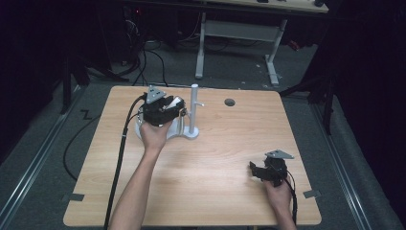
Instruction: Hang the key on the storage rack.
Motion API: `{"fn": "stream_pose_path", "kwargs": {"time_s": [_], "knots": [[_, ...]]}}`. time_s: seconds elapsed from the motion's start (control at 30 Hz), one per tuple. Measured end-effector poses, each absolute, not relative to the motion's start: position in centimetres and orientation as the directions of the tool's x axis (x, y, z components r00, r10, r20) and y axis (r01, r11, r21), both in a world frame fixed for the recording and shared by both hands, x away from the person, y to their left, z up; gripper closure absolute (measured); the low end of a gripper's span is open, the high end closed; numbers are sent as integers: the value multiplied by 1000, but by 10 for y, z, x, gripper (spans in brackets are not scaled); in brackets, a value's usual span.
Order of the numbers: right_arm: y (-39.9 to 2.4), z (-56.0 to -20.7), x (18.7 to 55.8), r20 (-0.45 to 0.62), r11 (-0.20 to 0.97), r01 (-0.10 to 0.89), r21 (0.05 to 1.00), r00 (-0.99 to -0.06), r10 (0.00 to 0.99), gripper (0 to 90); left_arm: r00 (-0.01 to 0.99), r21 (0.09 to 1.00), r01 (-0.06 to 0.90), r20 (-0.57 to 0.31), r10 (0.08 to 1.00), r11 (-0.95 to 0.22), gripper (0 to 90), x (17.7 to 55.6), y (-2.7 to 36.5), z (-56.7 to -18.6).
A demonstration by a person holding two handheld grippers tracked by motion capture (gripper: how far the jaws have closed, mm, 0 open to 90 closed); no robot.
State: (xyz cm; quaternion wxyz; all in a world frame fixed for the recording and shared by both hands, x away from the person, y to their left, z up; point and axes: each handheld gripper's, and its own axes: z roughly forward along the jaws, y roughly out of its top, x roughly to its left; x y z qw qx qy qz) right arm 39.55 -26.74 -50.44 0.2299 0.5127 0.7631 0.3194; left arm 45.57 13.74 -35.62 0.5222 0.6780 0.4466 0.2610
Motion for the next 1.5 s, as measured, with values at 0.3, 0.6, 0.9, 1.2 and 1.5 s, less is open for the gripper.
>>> {"fn": "stream_pose_path", "kwargs": {"time_s": [0.3, 0.6, 0.9, 1.2, 1.5], "knots": [[-267, -504, 395, -22, 269, 637, 723, -367, 930, 204, 479, 938, 336, -93, 873, -84, 530, 454, 130, -359], [-267, -504, 395, -22, 269, 636, 723, -368, 930, 204, 498, 936, 337, -82, 863, -106, 530, 448, 123, -363], [-267, -504, 395, -23, 270, 636, 723, -368, 929, 203, 494, 931, 349, -85, 865, -107, 528, 439, 123, -371], [-267, -504, 395, -22, 269, 637, 723, -368, 930, 204, 484, 932, 348, -82, 871, -106, 528, 428, 126, -379], [-267, -504, 395, -22, 269, 636, 723, -368, 930, 204, 483, 932, 347, -85, 871, -102, 528, 421, 128, -384]]}}
